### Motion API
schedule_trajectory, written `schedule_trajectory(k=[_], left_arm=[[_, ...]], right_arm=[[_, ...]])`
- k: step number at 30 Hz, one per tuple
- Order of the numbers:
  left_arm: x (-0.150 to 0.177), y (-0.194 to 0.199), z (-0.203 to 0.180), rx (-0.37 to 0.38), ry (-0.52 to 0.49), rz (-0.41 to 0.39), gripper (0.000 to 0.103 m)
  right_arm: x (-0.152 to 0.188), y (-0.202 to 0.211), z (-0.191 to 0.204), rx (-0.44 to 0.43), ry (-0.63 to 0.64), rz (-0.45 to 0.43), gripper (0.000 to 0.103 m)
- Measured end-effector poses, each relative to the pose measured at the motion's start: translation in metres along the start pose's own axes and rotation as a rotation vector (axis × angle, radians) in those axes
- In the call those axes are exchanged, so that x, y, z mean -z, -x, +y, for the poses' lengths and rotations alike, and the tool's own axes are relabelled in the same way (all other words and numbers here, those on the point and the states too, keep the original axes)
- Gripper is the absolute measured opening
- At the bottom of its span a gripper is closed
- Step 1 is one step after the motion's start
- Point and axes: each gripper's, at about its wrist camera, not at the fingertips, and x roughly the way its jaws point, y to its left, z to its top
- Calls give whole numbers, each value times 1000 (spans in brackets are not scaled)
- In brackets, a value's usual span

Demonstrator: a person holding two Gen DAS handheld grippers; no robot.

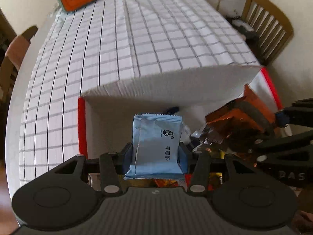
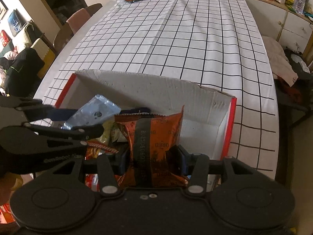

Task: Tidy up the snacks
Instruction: 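Lift both held snacks and carry them over the white box, then open both tools to drop the snacks into the box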

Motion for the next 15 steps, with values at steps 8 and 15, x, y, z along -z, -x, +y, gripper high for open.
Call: schedule_trajectory(k=[8, 15], left_arm=[[0, -20, 0, -18, -5, 63, 47], [-8, -31, 1, -33, -6, 82, 48]], right_arm=[[-5, -11, -3, 39, -16, 2, 48], [-11, -23, -11, 33, -59, 26, 48]])
